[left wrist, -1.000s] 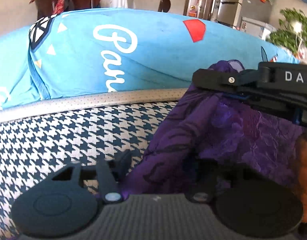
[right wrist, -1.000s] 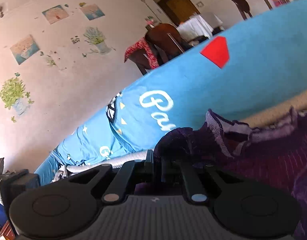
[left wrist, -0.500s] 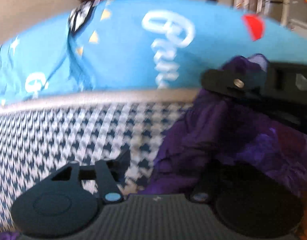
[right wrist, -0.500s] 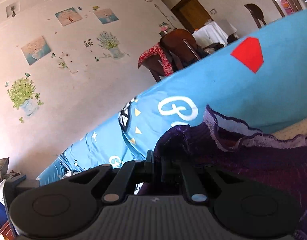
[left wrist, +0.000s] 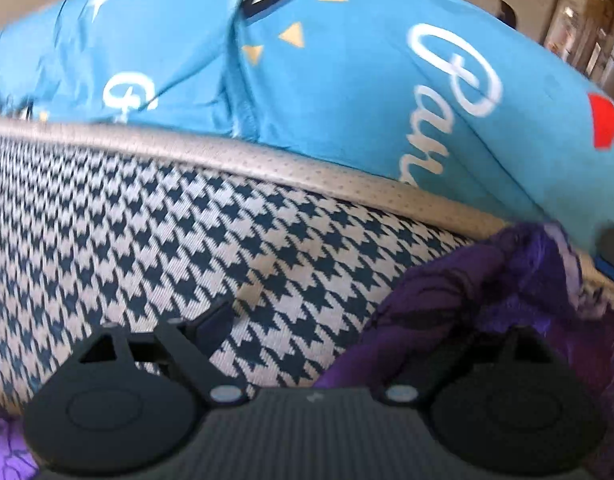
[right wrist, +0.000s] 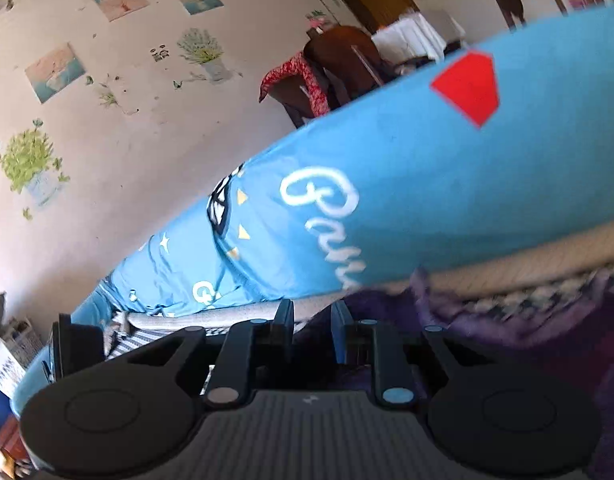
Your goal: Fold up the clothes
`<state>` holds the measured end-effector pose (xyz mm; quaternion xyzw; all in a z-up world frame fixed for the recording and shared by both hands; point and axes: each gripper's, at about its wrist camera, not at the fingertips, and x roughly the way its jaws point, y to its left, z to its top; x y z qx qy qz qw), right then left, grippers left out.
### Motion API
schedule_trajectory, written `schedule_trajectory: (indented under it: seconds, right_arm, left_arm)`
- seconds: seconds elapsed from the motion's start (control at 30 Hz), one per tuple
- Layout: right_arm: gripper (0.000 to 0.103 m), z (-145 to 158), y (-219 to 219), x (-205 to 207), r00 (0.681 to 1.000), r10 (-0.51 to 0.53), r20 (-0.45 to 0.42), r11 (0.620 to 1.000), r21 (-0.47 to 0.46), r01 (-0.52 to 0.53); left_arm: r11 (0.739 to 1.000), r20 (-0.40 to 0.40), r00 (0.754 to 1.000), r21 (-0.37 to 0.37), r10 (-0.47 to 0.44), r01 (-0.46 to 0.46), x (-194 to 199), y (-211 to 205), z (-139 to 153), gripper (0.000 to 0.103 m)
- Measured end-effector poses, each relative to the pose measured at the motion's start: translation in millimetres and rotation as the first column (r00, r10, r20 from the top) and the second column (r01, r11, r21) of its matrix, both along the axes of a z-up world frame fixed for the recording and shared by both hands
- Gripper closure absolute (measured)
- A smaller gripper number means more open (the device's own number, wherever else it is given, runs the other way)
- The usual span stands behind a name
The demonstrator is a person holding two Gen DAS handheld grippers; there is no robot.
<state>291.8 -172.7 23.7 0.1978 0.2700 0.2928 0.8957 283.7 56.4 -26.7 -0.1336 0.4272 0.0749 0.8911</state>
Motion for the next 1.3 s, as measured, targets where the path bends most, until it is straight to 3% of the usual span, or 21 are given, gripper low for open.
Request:
schedule_trajectory:
  seconds: [0.2, 0.27, 0.33, 0.53, 0.73, 0.93, 1.2, 1.27, 1.3]
  right_arm:
    - [0.077, 3, -46, 6, 0.995, -0.101, -0.004, 0.989, -0.111, 0.100]
    - [0.073, 0, -62, 8, 0.992, -0.130, 0.006, 0.977, -0.170, 0.129]
    - [0.063, -3, -77, 10, 0.988, -0.154, 0.020, 0.961, -0.231, 0.154]
    - [0.052, -17, -99, 16, 0.986, -0.153, 0.072, 0.904, -0.394, 0.169]
    - [0.038, -32, -105, 22, 0.988, -0.118, 0.101, 0.892, -0.427, 0.150]
    - [0.033, -46, -101, 31, 0.996, -0.070, 0.056, 0.896, -0.436, 0.087]
    - [0.029, -53, -97, 35, 0.996, -0.066, 0.067, 0.875, -0.477, 0.090]
    - [0.032, -53, -95, 34, 0.996, -0.061, 0.070, 0.868, -0.488, 0.088]
    - [0.041, -53, -93, 34, 0.996, -0.051, 0.073, 0.869, -0.489, 0.081]
  left_arm:
    - [0.993, -0.018, 0.997, -0.090, 0.078, -0.079, -3, 19, -2, 0.010]
    - [0.986, -0.011, 0.996, -0.146, 0.084, -0.085, -4, 26, -4, 0.010]
    - [0.985, -0.007, 0.997, -0.150, 0.080, -0.080, -5, 26, -2, 0.010]
    - [0.995, -0.002, 0.998, -0.080, 0.065, -0.065, -4, 17, -4, 0.010]
    - [0.998, -0.003, 0.998, -0.041, 0.056, -0.056, -2, 14, -6, 0.007]
    - [0.999, -0.004, 0.999, -0.009, 0.038, -0.038, -2, 10, -8, 0.006]
    - [0.999, -0.005, 1.000, 0.031, 0.016, -0.016, -2, 5, -10, 0.004]
    - [0.999, -0.004, 1.000, 0.035, 0.013, -0.013, -2, 3, -9, 0.004]
    - [0.999, -0.004, 1.000, 0.038, 0.012, -0.012, -2, 2, -9, 0.004]
